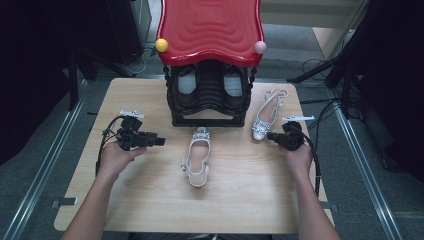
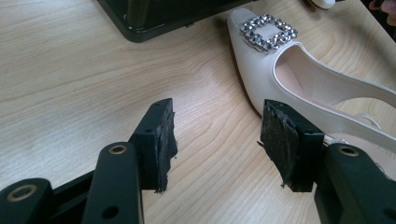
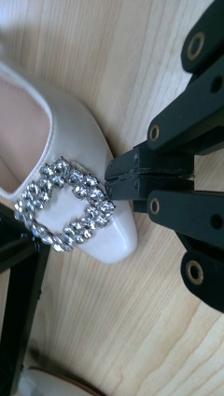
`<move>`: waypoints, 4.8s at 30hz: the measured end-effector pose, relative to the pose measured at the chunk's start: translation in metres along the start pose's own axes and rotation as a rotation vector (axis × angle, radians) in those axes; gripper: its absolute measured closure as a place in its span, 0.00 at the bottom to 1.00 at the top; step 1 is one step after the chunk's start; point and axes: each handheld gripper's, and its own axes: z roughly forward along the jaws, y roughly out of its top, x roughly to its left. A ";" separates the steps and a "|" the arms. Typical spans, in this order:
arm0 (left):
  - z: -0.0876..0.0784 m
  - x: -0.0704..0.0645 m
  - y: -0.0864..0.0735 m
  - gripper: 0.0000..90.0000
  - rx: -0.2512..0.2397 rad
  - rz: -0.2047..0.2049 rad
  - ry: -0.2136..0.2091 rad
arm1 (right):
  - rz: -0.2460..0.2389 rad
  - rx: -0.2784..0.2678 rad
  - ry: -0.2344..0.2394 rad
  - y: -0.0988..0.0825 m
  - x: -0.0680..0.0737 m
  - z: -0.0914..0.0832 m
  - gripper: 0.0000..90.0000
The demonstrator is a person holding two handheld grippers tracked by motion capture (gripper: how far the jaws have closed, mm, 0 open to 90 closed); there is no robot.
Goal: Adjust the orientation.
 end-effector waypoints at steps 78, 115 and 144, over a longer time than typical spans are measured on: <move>-0.016 0.003 -0.021 0.50 -0.025 -0.003 0.040 | -0.147 0.088 0.142 0.044 0.055 0.030 1.00; -0.022 -0.001 -0.025 0.50 -0.055 0.014 0.038 | -0.208 0.092 0.056 0.049 0.011 0.005 1.00; -0.005 -0.006 -0.003 0.50 -0.048 0.064 -0.006 | -0.167 0.032 0.111 0.033 0.024 -0.037 0.87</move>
